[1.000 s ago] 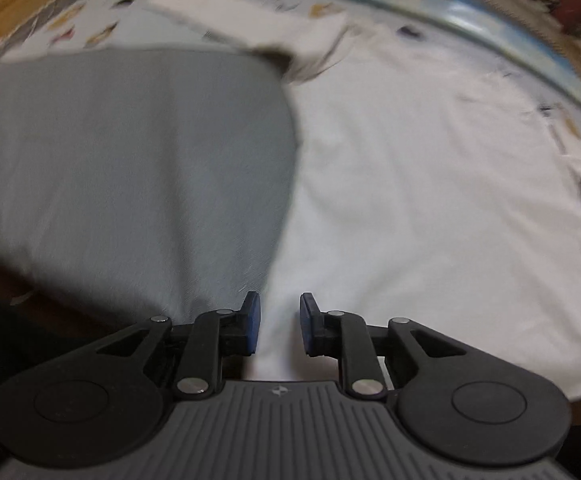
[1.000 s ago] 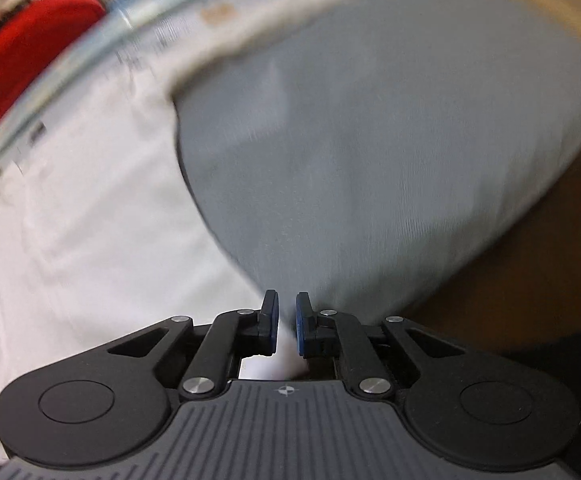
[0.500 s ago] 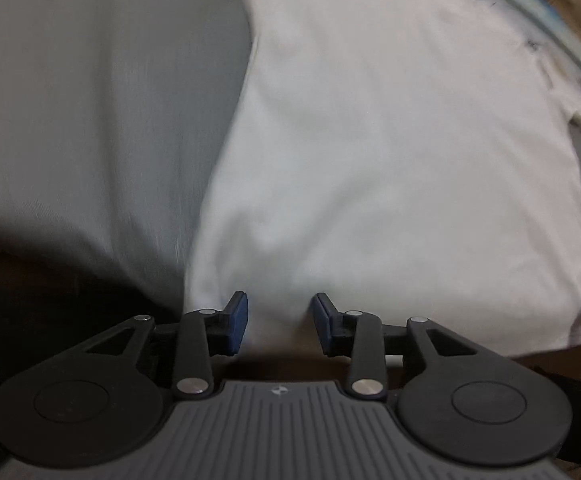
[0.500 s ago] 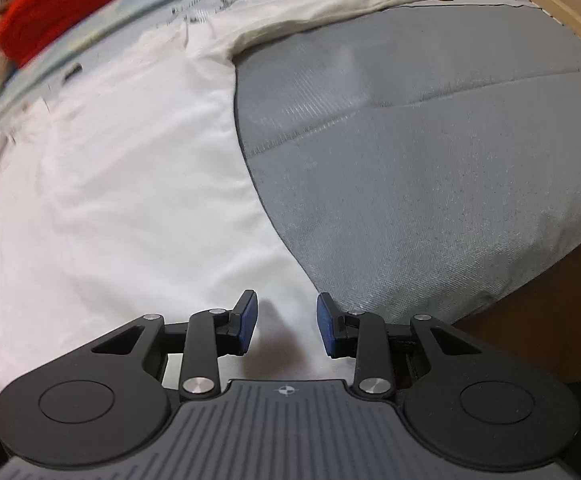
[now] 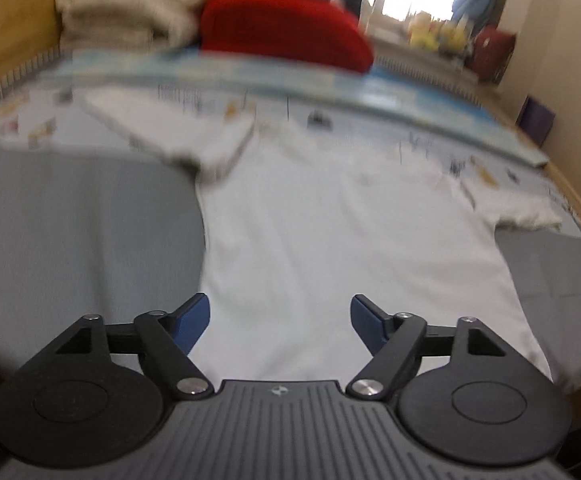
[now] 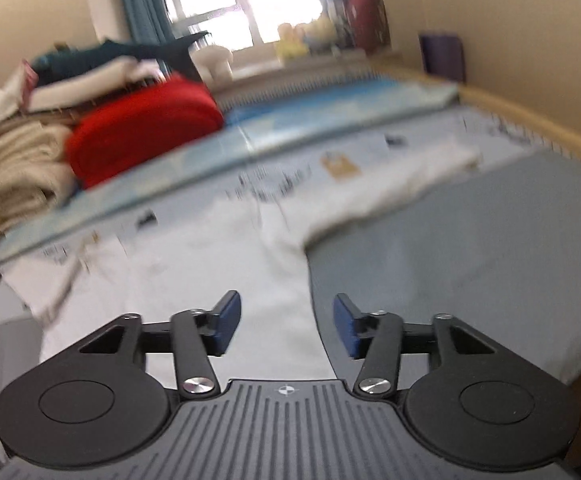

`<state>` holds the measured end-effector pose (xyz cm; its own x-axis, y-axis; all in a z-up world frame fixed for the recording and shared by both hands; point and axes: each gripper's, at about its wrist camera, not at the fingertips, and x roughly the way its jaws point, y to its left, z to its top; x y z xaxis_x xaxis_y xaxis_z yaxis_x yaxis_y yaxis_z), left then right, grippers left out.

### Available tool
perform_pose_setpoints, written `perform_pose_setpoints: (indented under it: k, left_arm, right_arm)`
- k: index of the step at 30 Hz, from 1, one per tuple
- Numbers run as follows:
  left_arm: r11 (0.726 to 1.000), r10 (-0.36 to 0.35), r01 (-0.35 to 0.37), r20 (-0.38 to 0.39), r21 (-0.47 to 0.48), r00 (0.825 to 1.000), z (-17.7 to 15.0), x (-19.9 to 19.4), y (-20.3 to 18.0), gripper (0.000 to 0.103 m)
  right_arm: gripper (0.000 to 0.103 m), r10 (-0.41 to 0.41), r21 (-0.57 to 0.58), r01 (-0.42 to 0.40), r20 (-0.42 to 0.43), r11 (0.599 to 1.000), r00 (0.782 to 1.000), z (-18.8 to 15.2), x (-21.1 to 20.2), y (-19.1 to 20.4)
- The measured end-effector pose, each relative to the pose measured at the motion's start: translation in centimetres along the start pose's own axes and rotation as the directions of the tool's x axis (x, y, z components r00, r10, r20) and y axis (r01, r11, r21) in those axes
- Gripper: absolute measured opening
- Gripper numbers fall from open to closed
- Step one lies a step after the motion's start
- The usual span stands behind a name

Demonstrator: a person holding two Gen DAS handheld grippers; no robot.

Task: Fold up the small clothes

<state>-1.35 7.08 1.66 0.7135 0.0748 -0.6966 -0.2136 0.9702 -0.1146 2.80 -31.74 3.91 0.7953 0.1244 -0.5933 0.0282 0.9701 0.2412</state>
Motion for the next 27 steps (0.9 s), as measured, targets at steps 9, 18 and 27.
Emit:
perform_pose_setpoints:
  k: [9, 18, 27]
  left_arm:
    - [0.997, -0.039, 0.032, 0.107, 0.069, 0.994, 3.7, -2.0, -1.5, 0.084]
    - [0.999, -0.025, 0.021, 0.141, 0.032, 0.990, 10.6, 1.6, 0.7, 0.084]
    - [0.997, 0.071, -0.077, 0.248, 0.014, 0.966, 20.2, 8.4, 4.7, 0.096]
  right_arm:
    - [0.062, 0.064, -0.061, -0.063, 0.013, 0.996, 0.998, 4.2, -0.3, 3.3]
    - [0.059, 0.165, -0.136, -0.154, 0.072, 0.979, 0.984, 9.6, 1.6, 7.6]
    - [0.064, 0.163, -0.189, -0.139, 0.118, 0.972, 0.980, 15.7, 6.9, 11.8]
